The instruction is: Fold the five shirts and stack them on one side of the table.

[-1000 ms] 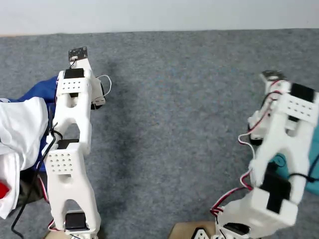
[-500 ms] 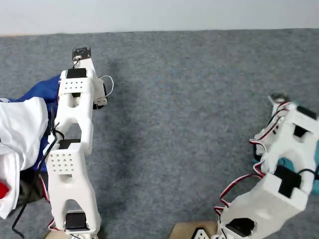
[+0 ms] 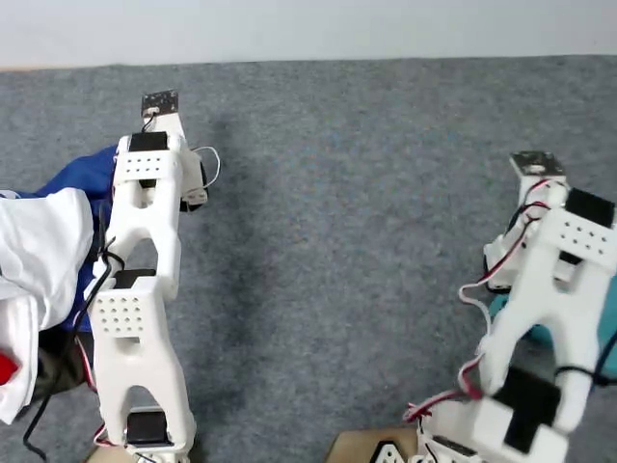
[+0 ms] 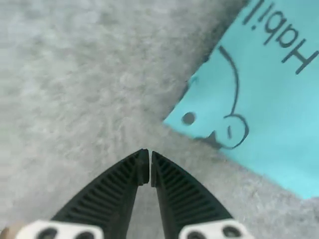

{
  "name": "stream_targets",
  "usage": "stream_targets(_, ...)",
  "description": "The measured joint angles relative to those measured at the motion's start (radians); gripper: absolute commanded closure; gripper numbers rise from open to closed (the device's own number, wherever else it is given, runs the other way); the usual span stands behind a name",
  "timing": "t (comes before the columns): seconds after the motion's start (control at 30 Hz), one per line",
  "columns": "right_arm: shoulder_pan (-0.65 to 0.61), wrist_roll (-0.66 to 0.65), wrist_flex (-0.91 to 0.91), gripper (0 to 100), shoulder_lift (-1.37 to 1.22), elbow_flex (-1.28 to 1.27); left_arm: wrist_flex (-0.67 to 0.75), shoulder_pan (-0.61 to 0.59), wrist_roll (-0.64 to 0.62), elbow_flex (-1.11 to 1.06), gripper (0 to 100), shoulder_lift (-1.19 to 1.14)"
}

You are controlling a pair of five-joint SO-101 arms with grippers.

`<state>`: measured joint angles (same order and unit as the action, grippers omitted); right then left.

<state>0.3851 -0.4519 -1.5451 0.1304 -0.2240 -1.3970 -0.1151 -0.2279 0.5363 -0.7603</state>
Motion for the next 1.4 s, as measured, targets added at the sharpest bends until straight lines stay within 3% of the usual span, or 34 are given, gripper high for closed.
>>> stream_targets(0.13,-0.037,0.000,-0.084,98.9,0.100,0.000,-0.172,0.005,0.103,0.112,92,0.072)
stream_targets(0.27,-0.038,0.000,-0.146,98.9,0.137,0.000,-0.318,-0.063,0.288,0.183,83,0.144)
stream_targets(0.37,-0.038,0.000,-0.173,98.9,0.147,-0.018,-0.325,-0.161,0.430,0.183,77,0.224)
stream_targets(0.53,-0.032,0.000,-0.201,98.9,0.147,-0.069,-0.327,-0.325,0.689,0.164,77,0.345)
stream_targets(0.73,0.103,0.000,-0.201,98.9,0.147,-0.083,-0.328,-0.509,0.928,0.048,77,0.399)
stream_targets(0.97,0.244,0.000,-0.206,98.9,0.147,-0.083,-0.328,-0.632,0.997,0.015,78,0.359)
stream_targets(1.2,0.310,0.000,-0.206,98.9,0.147,-0.083,-0.328,-0.638,0.997,0.011,99,0.153)
stream_targets(1.4,0.316,0.000,-0.206,98.9,0.232,-0.084,-0.328,-0.620,0.991,0.009,100,0.103)
